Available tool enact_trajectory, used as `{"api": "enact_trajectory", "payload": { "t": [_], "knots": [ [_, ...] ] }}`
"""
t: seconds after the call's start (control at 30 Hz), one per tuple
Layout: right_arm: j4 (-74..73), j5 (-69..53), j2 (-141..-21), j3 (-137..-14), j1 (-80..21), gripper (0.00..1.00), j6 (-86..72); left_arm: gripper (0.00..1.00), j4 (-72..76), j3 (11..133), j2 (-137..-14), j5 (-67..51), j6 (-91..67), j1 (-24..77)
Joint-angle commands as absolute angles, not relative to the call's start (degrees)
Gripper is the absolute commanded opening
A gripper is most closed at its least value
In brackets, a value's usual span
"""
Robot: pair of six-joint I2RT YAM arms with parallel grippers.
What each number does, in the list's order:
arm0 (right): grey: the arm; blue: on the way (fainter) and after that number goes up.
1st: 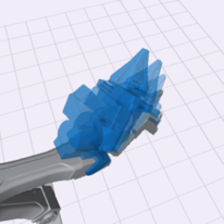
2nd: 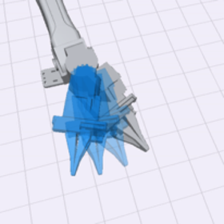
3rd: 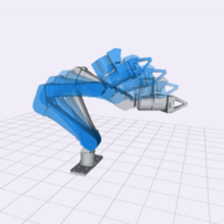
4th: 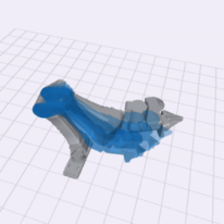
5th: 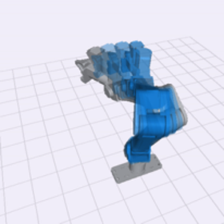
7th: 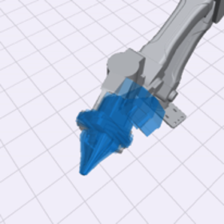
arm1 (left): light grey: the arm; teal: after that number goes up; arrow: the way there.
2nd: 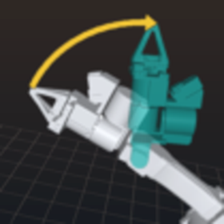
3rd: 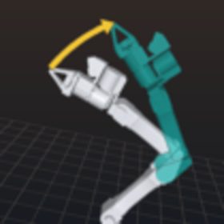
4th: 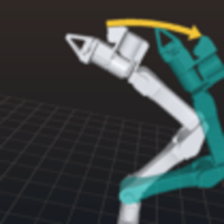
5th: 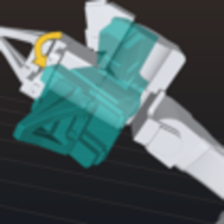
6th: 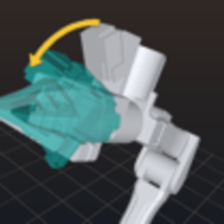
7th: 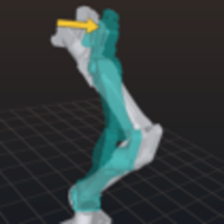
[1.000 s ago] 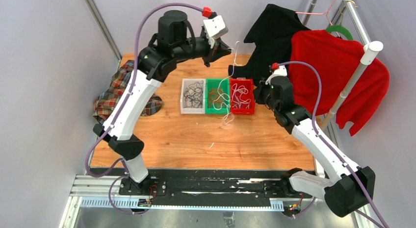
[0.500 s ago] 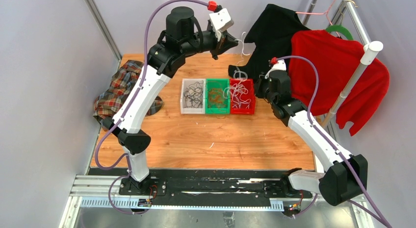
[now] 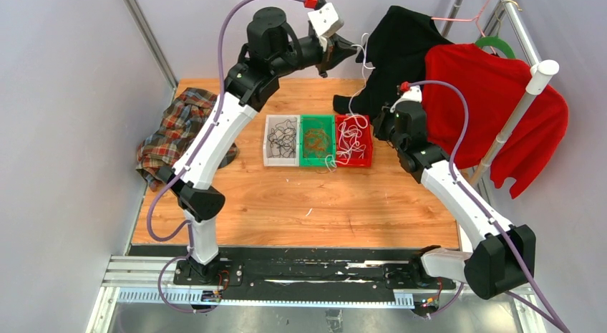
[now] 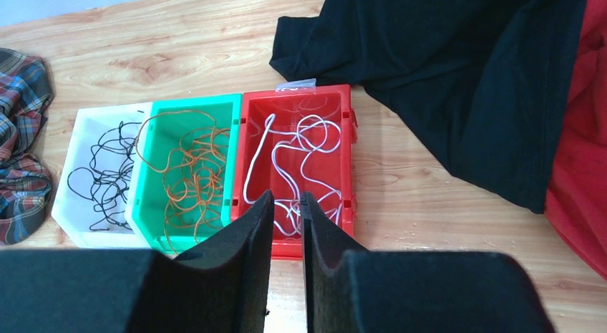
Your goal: Untangle the cables
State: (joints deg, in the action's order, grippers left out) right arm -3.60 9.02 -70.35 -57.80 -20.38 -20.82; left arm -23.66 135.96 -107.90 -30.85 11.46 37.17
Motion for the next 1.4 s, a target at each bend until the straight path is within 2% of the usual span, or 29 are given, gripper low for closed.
{"api": "enact_trajectory", "payload": {
  "t": [0.0, 0.5, 0.67, 0.97, 1.23, 1.37],
  "knots": [
    [-1.88, 10.91, -70.52, -56.89, -19.2, 0.21, -21.9, 0.0, -17.53, 136.07, -110.84, -31.11, 8.73, 37.18],
    [-1.1, 10.45, -70.44, -54.7, -17.93, 0.2, -23.11, 0.0, -15.79, 136.57, -112.85, -30.85, 8.36, 37.18],
    [-1.1, 10.54, -70.51, -54.34, -17.68, 0.2, -23.1, 0.0, -16.0, 133.21, -112.94, -30.01, 11.55, 37.18],
    [-1.7, 12.07, -68.32, -52.42, -17.38, 0.2, -22.72, 0.0, -16.79, 119.71, -114.96, -24.6, 21.8, 37.18],
    [-3.71, 13.52, -65.56, -49.53, -16.48, 0.2, -24.17, 0.0, -20.35, 118.26, -121.78, -20.72, 26.65, 38.22],
    [-5.17, 13.63, -65.46, -49.09, -16.08, 0.26, -24.78, 0.0, -21.38, 115.9, -124.2, -17.41, 29.85, 39.81]
  ]
}}
